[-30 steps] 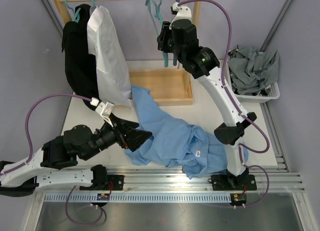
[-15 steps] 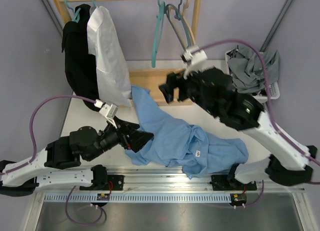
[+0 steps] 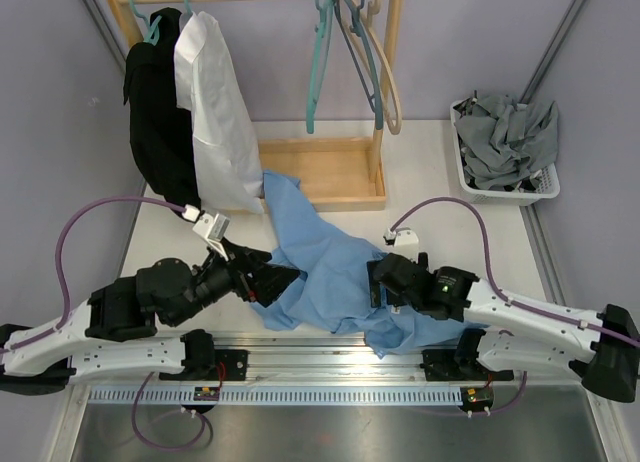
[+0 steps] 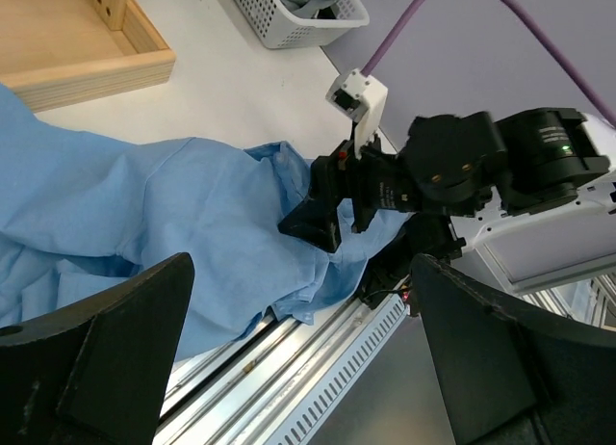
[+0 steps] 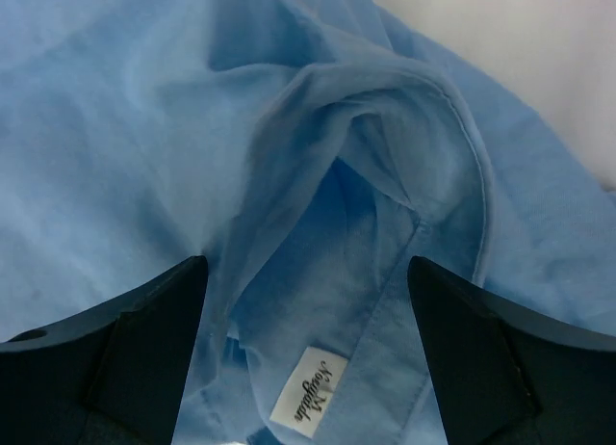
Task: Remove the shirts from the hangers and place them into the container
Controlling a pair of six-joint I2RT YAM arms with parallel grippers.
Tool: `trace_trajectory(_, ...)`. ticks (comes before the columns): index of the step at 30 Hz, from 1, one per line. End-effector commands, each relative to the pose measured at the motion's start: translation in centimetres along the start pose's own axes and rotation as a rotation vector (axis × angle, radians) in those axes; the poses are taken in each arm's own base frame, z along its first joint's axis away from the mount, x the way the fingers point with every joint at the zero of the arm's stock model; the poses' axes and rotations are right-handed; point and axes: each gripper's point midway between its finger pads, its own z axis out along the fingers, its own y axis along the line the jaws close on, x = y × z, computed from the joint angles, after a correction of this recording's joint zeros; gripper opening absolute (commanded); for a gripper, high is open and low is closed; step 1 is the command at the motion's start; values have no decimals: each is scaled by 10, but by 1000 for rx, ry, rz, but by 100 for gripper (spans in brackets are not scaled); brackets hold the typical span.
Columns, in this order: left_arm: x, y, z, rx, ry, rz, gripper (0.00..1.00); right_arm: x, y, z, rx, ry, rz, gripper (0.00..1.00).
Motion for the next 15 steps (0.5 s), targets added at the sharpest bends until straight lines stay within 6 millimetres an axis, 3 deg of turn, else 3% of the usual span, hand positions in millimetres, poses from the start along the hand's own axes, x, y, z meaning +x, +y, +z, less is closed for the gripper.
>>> trace_trajectory(1,0,-2,3,-2,-12,-29,99,1,15,18,-9,-28,168,92)
trace_trajectory(5,2,-2,4,4,-9,-36,99,32,19,51,25,48,213,94)
trace_trajectory(6,2,-3,4,6,-9,-37,99,51,23,59,15,115,203,94)
trace_trajectory(10,6,0,5,0,-4,-37,99,68,57,79,-114,177,271,94)
trace_trajectory(15,8,2,5,-1,-3,-44,99,80,56,95,-73,202,290,88)
